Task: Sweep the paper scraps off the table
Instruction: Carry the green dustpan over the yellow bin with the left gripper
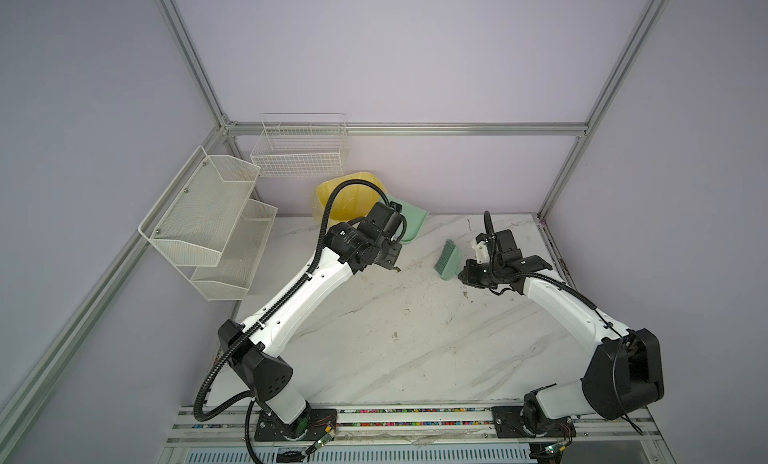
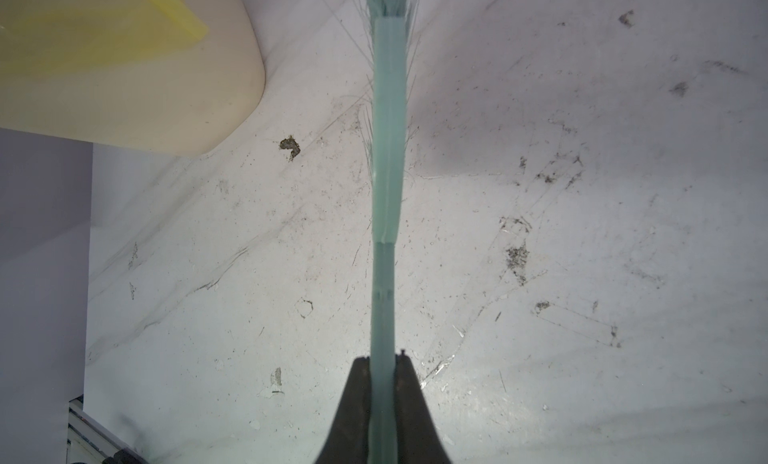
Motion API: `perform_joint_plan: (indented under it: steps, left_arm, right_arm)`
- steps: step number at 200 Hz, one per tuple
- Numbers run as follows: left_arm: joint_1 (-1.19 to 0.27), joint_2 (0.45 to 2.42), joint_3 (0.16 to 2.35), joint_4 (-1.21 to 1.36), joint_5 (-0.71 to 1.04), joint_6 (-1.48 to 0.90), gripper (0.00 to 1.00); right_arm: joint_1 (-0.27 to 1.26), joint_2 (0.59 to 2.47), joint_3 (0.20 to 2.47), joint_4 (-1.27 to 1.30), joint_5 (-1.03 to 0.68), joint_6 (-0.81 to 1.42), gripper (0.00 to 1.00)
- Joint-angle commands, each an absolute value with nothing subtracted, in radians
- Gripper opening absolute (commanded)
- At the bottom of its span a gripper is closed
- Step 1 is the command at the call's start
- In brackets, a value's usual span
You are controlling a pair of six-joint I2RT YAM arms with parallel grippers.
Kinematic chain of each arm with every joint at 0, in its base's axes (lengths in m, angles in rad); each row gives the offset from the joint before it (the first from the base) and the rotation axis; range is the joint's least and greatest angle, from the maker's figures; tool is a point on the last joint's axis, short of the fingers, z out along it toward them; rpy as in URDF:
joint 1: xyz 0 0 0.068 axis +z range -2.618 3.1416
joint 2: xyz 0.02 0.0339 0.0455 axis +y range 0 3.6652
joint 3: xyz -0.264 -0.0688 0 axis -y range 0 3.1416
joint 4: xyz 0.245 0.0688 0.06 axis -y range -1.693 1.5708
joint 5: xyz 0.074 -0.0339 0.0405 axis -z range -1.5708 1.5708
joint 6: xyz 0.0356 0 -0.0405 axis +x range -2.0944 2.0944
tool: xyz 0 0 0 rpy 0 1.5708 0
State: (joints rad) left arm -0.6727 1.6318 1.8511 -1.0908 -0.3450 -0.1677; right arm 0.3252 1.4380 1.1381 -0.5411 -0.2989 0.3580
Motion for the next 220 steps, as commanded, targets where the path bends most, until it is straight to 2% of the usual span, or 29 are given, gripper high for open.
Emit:
perform_joint_plan:
  steps: [1,73,220]
  left_arm:
    - [-0.651,1.578,1.956,-1.079,-0.445,-0.122,0.14]
    - [-0.552,1.562,1.989,-1.071,-0.466,-0.068,0.15]
    - [-0.444,1.556,1.969,-0.940,-0.572,0.113,0.15]
  right_arm:
    - [0.320,1.405,1.135,-0.517,-0.311,0.365,0.00]
    - [0.321,1.413,1.130,-0.502,-0.334,0.370,0.00]
    - [0.320,1.385,1.138,-0.491,-0.361,0.371,0.00]
